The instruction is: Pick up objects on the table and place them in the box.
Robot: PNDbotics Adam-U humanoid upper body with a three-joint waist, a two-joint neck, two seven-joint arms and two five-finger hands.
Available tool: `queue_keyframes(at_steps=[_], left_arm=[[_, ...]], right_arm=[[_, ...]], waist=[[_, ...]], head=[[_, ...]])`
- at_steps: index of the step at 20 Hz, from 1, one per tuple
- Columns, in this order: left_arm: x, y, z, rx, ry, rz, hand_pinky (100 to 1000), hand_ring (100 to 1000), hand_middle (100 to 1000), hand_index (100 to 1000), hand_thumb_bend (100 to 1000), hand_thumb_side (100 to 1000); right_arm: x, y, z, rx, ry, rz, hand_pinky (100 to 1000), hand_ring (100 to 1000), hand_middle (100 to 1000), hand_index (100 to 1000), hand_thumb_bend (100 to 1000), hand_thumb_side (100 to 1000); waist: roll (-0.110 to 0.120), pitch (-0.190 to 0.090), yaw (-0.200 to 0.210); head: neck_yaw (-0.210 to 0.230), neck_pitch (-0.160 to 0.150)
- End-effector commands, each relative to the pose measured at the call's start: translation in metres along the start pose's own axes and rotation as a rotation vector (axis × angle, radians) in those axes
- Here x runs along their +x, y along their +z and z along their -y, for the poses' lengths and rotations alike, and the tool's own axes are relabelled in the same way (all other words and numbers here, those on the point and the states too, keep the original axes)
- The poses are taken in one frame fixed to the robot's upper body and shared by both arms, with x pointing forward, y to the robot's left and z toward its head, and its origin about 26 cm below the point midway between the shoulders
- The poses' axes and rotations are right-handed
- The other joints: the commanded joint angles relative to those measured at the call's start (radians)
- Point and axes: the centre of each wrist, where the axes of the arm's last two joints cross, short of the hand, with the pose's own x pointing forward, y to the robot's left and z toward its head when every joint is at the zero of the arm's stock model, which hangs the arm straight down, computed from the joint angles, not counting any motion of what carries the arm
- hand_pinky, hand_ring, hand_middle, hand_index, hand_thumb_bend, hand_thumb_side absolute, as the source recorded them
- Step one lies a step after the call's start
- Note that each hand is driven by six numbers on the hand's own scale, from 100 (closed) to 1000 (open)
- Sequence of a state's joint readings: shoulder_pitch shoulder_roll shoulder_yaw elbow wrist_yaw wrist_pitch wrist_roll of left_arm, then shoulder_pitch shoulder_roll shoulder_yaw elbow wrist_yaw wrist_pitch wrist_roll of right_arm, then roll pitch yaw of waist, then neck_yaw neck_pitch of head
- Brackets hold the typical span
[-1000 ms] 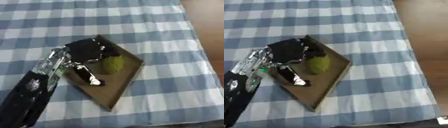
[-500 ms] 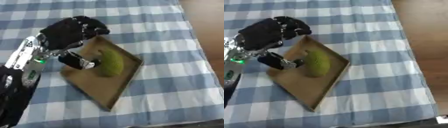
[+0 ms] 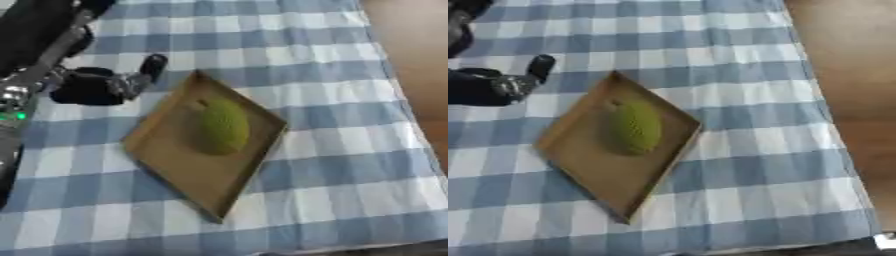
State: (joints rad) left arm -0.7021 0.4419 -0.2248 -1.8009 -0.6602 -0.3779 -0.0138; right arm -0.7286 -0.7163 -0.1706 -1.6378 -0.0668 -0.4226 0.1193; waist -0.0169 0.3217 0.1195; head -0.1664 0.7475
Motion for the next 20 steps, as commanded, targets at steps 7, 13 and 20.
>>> queue_keyframes(at_steps=[7, 13, 20], left_arm=[[-0.036, 0.065, -0.032, 0.124, -0.017, -0.301, 724, 769, 724, 773, 159, 423], [-0.020, 0.084, -0.062, 0.398, -0.001, -0.420, 760, 770, 728, 776, 150, 479], [-0.017, 0.095, -0.099, 0.701, -0.016, -0.401, 788, 775, 740, 793, 204, 486]], right_arm=[[0.032, -0.011, 0.018, -0.134, 0.041, 0.087, 806, 728, 658, 794, 100, 392], [0.047, -0.013, 0.004, -0.156, 0.018, 0.113, 806, 730, 659, 793, 100, 380], [0.063, -0.016, -0.005, -0.191, 0.003, 0.160, 809, 741, 670, 787, 100, 346]], waist=[[-0.023, 0.004, 0.052], [-0.022, 0.005, 0.042], [-0.021, 0.022, 0.028]], head=[[-0.047, -0.034], [-0.018, -0.047], [0.009, -0.069]])
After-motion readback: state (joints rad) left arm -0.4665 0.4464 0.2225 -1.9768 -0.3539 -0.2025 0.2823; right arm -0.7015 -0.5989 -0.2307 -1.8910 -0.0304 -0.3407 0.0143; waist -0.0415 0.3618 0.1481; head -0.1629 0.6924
